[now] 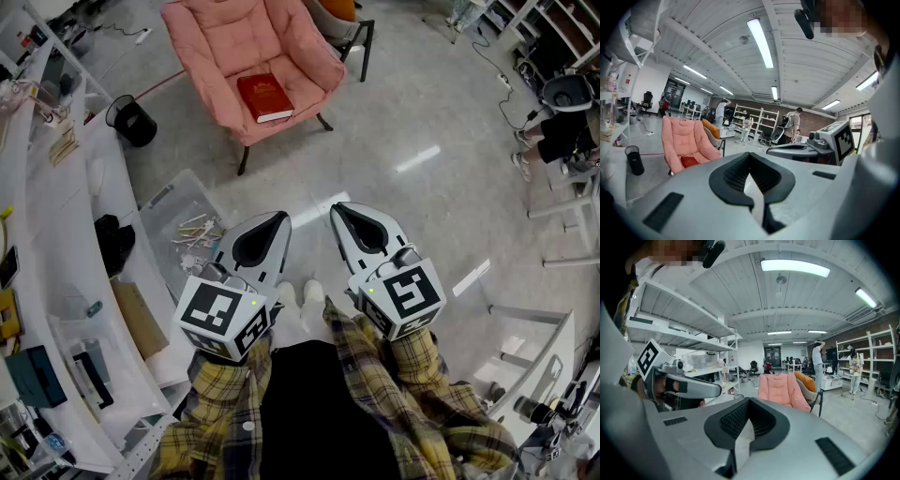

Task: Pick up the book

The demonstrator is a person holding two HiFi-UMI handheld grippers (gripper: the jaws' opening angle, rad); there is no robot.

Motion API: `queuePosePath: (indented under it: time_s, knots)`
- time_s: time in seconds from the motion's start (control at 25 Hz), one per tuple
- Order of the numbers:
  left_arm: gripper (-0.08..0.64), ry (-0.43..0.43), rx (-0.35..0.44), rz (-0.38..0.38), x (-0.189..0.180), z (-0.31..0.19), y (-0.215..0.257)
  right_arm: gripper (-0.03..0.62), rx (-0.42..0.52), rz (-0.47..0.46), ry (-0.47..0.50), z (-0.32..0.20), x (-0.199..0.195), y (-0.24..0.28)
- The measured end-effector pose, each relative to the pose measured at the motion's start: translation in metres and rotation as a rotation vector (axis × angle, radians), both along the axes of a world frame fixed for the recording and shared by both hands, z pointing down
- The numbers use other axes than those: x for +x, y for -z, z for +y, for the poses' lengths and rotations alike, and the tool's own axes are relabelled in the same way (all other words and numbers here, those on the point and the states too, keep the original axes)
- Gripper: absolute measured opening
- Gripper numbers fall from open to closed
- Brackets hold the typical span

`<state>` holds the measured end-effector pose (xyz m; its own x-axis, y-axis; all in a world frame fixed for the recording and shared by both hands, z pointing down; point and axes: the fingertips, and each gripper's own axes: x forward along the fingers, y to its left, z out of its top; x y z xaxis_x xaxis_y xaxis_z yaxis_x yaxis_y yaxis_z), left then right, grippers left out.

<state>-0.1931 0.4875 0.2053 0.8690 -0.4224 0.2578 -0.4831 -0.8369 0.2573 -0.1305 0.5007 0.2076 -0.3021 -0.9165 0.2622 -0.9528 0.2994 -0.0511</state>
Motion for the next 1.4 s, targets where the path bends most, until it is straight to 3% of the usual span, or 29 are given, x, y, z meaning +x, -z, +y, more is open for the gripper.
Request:
queuePosePath:
  time_s: [0.52,1.0,1.4]
  knots:
    - [0.003,-0.017,0.006,-0.007,0.032,0.019,0.001,0.015,0.035,-0.007,0.002,0.021,0.027,0.007]
    - [0.003,0.023,0.031,0.014,0.062,0.021,0.007,0.015,0.067,-0.006,0.035,0.030,0.058,0.009]
    - [0.003,0.048,0.012,-0.019,0.070,-0.019,-0.003,0.015,0.028,-0.043,0.079,-0.003,0.066,-0.007]
